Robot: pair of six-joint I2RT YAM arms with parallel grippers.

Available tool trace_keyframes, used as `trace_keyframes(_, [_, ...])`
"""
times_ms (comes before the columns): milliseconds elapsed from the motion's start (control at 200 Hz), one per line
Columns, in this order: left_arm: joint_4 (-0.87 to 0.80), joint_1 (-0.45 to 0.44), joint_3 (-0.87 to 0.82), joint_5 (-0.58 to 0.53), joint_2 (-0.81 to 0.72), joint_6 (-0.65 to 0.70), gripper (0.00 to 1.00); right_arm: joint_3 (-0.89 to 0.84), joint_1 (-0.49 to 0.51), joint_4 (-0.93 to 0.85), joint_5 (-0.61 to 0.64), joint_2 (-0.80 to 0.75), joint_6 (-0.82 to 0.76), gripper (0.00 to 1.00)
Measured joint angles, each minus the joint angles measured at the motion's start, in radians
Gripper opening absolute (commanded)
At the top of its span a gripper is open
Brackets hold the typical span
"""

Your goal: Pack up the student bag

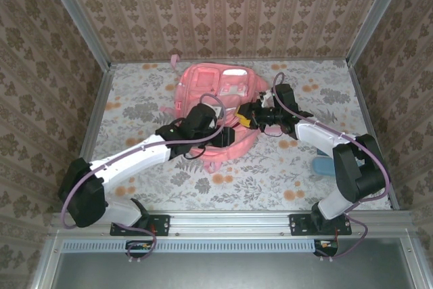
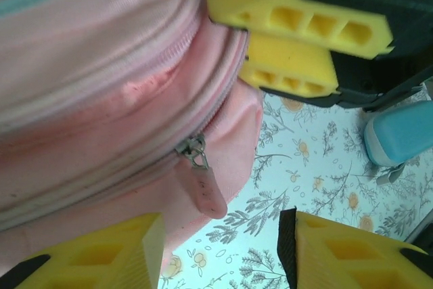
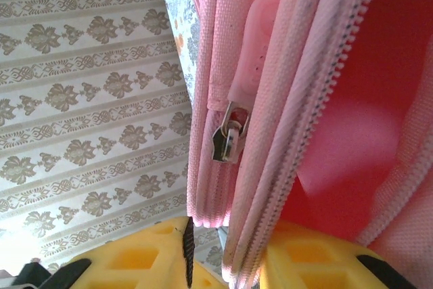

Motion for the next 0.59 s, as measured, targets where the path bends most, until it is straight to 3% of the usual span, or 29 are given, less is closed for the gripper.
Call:
trace_keyframes(335, [0.01,-0.004,0.009,-0.028,0.093,-0.079,0.4,0.002,0.011,-0.002,0.0,0.0,0.0,0.27])
trace_keyframes(595, [0.007,-0.004,0.015,-0.07,0.105,-0.11,0.24,0.002,0.011,-0.004,0.001,0.001,0.0,0.24])
